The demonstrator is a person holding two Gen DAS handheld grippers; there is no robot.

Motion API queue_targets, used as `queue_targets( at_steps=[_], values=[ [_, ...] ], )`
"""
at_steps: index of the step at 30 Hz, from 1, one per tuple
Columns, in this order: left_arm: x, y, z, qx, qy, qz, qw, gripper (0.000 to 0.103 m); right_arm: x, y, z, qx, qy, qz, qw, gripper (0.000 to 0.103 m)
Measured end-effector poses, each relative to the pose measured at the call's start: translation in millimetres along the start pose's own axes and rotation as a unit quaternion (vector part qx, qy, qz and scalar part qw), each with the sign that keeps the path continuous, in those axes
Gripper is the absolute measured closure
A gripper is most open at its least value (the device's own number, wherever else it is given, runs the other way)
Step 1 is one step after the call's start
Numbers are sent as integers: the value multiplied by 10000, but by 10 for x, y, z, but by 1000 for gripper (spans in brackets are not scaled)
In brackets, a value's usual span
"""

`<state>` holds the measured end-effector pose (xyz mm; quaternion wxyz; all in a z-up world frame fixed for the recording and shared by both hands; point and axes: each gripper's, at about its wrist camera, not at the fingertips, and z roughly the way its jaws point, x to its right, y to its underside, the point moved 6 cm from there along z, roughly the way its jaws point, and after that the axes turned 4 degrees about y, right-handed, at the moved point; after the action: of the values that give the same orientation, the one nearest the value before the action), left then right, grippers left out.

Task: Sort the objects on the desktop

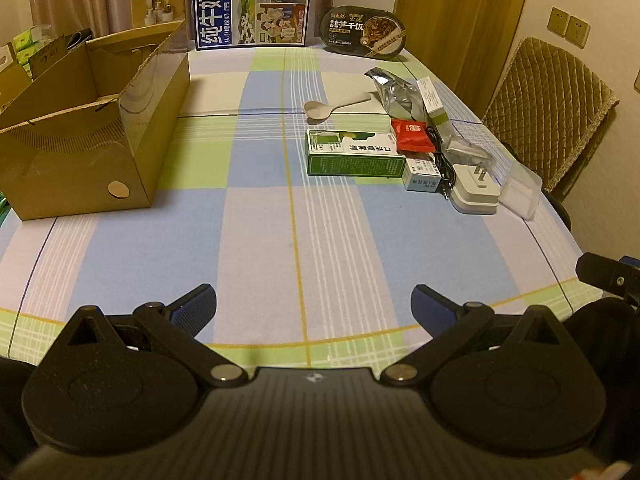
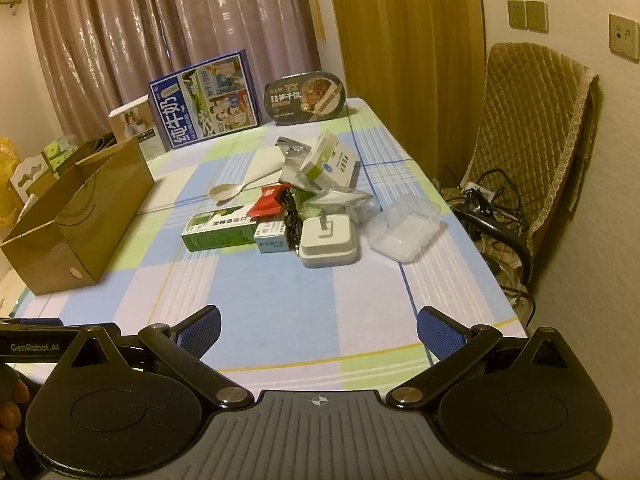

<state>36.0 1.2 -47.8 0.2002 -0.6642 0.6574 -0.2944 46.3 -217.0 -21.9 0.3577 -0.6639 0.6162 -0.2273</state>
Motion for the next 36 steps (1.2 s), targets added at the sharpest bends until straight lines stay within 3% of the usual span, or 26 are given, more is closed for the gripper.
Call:
queue_targets(
  at_steps=[16,36],
  values=[
    [-4,1,12,-41,62,-32,10000,1,38,-2,11,-21,-1,-36,10000,2],
    [4,-140,250,-202,468,413,9978,1,380,-226,304,29,0,-1261,9920,2]
  ],
)
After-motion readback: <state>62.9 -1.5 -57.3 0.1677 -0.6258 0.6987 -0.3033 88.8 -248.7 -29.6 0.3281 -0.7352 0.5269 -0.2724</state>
